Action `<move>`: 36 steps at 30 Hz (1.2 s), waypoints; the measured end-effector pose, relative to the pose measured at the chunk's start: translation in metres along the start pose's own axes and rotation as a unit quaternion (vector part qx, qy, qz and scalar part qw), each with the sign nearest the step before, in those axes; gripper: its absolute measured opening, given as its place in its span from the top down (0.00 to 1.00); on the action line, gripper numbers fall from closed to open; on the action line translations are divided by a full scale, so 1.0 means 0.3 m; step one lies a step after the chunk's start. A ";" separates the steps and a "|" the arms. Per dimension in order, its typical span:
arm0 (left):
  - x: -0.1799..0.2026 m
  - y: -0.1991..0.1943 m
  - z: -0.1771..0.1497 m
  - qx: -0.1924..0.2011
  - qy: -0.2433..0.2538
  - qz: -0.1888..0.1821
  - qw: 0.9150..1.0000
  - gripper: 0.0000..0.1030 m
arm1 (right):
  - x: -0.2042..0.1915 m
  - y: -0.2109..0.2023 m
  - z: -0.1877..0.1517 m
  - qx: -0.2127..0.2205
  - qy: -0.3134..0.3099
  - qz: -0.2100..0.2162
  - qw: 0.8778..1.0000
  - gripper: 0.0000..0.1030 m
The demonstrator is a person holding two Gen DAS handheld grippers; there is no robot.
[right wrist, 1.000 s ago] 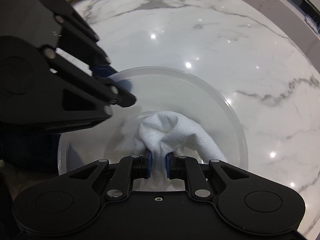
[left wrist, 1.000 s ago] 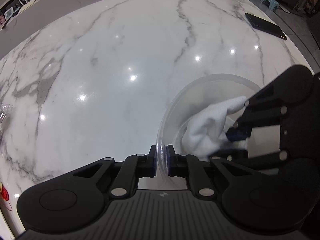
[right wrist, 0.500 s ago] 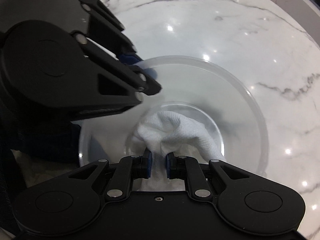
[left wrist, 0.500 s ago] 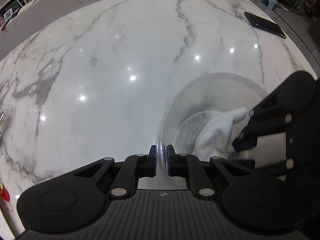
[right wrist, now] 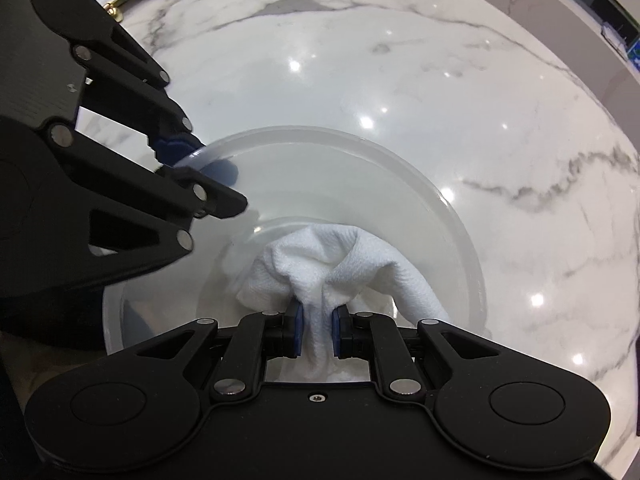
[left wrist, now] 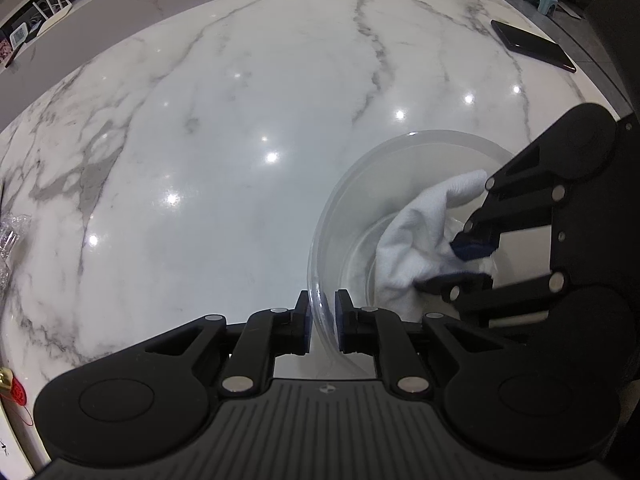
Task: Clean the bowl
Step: 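Press the cloth into the bowl bottom and wipe around it with the right gripper, then wipe the inner wall toward the left gripper with the cloth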
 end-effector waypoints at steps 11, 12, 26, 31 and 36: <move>-0.003 0.005 0.003 -0.002 0.000 0.002 1.000 0.90 | -0.110 -0.032 -0.051 -0.011 -0.028 0.060 0.998 0.89; -0.003 0.005 0.003 -0.002 0.000 0.002 1.000 0.90 | -0.108 -0.035 -0.057 -0.013 -0.027 0.059 0.998 0.89; -0.002 0.003 -0.004 -0.003 0.003 0.003 1.000 0.89 | -0.018 -0.058 -0.099 -0.015 0.000 -0.006 1.000 0.89; 0.001 0.005 -0.007 -0.002 0.004 0.007 1.000 0.88 | -0.008 -0.056 -0.088 -0.001 0.016 -0.016 1.000 0.89; 0.005 0.004 -0.006 -0.002 0.004 0.005 1.000 0.88 | -0.014 -0.060 -0.063 0.024 0.034 -0.017 0.999 0.89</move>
Point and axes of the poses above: each gripper's, at about its wrist camera, not at the fingertips, and y roughly the way its jaws point, x to its right, z to its top, the point moved 10 cm from there along y, roughly the way its jaws point, and after that the axes turned 1 degree about -x, right-handed, at the moved point
